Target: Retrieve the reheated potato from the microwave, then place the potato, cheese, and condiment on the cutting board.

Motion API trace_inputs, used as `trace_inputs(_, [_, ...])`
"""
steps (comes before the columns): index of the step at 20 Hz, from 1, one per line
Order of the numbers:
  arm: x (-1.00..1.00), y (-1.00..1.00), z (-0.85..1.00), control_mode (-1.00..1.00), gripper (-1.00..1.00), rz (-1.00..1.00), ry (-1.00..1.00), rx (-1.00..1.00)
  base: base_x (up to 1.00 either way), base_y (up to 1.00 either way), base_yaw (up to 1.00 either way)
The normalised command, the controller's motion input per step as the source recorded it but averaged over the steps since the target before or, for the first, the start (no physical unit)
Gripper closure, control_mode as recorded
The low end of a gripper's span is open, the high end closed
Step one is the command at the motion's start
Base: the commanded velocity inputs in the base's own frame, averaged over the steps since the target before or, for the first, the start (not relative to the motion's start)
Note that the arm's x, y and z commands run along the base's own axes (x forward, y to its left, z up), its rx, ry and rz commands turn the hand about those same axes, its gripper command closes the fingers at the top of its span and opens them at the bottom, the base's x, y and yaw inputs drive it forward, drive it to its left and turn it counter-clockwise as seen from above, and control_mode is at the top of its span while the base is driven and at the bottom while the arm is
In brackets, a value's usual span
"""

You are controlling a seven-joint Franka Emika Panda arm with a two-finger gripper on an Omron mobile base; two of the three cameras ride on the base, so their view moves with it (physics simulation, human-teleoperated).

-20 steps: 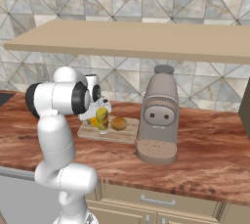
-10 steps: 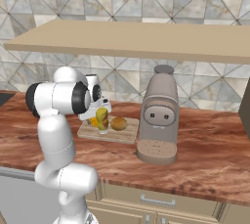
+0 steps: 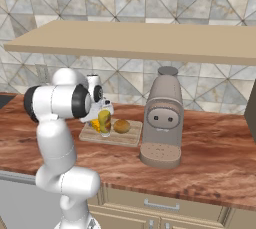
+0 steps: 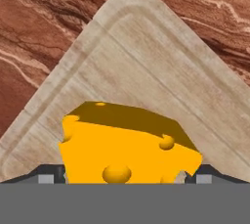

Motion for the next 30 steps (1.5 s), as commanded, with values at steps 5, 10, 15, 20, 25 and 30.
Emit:
trace_inputs(5, [-0.01,0.01,0.35,-1.0,-1.0,0.0,0.0,0.0,0.0,0.0,0.0])
trace_inputs(10, [-0.15,0.07,0.31,-1.0,-1.0,0.0,0.0,0.0,0.0,0.0,0.0])
trace_inputs(15, [-0.27,0.23,0.08,-1.0,-1.0,0.0,-0.03,0.0,0.0,0.0,0.0])
trace_inputs(20, [-0.07,0.16,0.2,-1.0,-1.0,0.0,-0.07,0.0,0.0,0.0,0.0])
trace_inputs(25, [-0.36,0.06,0.27,-1.0,-1.0,0.0,-0.14,0.0,0.0,0.0,0.0])
trace_inputs(30, [-0.66,0.24,0.01,-1.0,-1.0,-0.01,-0.19,0.0,0.0,0.0,0.0])
